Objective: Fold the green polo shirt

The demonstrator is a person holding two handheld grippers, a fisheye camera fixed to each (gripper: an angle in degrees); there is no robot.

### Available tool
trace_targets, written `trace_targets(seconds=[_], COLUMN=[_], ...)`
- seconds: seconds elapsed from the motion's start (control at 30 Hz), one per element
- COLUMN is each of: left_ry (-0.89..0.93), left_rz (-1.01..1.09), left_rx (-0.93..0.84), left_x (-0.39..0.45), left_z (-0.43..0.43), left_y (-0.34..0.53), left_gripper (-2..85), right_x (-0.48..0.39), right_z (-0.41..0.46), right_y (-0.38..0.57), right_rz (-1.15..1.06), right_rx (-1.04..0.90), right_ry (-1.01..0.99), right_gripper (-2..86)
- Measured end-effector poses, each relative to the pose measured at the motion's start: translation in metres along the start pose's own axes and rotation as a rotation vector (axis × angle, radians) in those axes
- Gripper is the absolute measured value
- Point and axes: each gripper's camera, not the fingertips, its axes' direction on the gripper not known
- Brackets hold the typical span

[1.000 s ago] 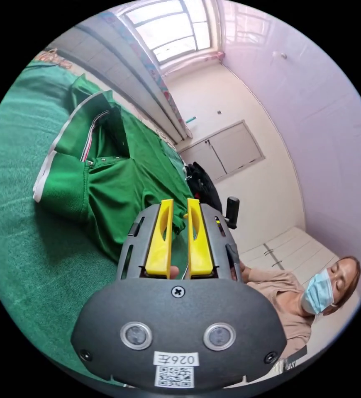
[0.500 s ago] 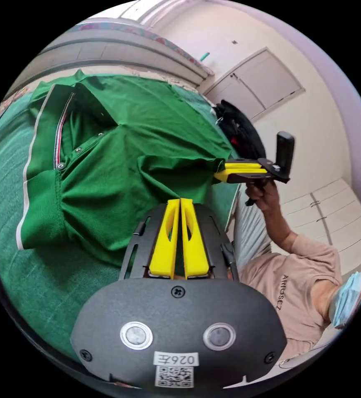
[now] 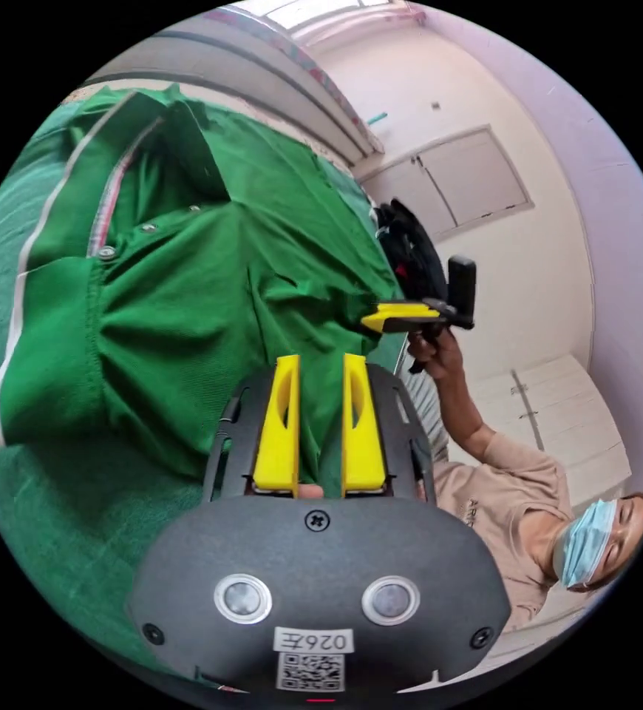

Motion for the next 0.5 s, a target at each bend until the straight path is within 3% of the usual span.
trace_targets(seconds=[0.07, 0.17, 0.37, 0.5], left_ry=[-0.136, -0.124, 0.078, 0.145], left_rz=[0.025, -0.003, -0.068, -0.055], left_rx=[-0.108, -0.075, 0.197, 0.227], left_x=[0.012, 0.01, -0.01, 0.0], left_z=[0.004, -0.026, -0.124, -0.152], left_y=[-0.023, -0.033, -0.028, -0.037], left_gripper=[0.0, -0.5, 2.5, 5.5], right_x=[-0.027, -0.014, 0.016, 0.007], right_z=[-0.011, -0.016, -0.027, 0.002], right_y=[-0.005, -0.021, -0.009, 0.001], right_rz=[-0.059, 0.027, 0.157, 0.164], right_rx=[0.036, -0.006, -0.028, -0.085], right_ry=[0.063, 0.335, 0.181, 0.11], right_gripper=[-0.1, 0.1, 5.1, 6.2])
